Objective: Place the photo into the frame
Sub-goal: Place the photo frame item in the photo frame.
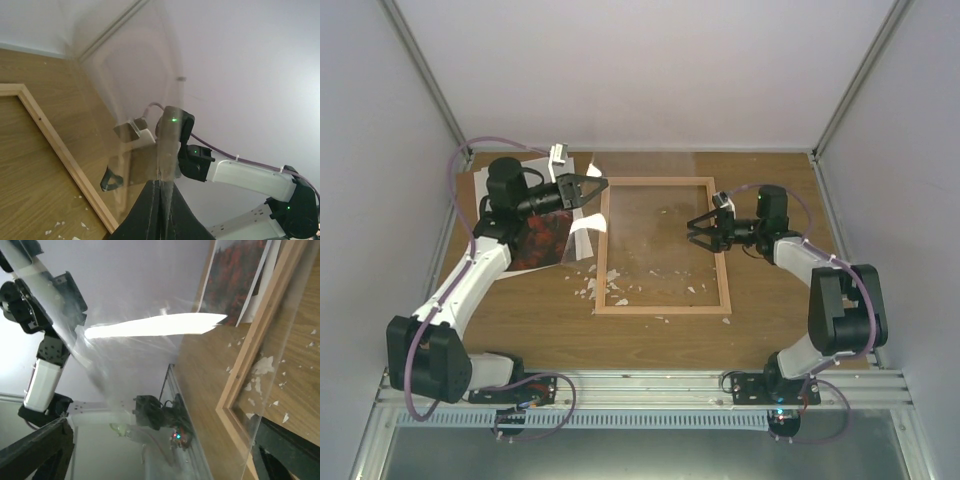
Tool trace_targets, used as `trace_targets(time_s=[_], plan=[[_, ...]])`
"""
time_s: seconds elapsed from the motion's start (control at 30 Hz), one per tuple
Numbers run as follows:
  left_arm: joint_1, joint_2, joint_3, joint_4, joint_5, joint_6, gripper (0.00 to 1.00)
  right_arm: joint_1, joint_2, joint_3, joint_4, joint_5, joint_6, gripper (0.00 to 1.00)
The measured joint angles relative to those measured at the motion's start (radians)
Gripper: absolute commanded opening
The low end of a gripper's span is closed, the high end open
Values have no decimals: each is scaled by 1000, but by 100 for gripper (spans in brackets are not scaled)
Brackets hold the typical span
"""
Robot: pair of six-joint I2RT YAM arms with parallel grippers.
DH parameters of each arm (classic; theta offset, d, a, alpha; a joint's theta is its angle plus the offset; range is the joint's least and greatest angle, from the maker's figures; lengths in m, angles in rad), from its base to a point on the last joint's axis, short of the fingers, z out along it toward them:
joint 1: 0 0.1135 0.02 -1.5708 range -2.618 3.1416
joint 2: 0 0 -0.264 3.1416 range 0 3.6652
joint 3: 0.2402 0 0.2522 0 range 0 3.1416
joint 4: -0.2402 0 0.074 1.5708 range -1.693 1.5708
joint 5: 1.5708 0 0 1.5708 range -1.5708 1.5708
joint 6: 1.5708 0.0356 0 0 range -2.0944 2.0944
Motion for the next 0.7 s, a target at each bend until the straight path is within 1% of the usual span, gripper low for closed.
trace_targets(time_s=[0.23, 0.4, 0.47, 0.53, 0.63, 0.7], plan=[[0, 32, 74, 4, 10, -24, 4, 8, 7, -13, 9, 27, 0, 100], [0, 32, 77, 32, 16, -46, 4, 47, 49, -1, 16, 30, 18, 99], [0, 32, 71, 40, 21, -56, 5, 70, 56, 10, 16, 29, 21, 93], [0, 32, 66, 37, 21, -59, 5, 85, 56, 18, 20, 24, 21, 85], [0, 32, 66, 6, 11, -40, 8, 89, 56, 40, 6, 12, 2, 69], [0, 31, 66, -42, -11, -10, 9, 80, 55, 56, -24, 10, -24, 56]])
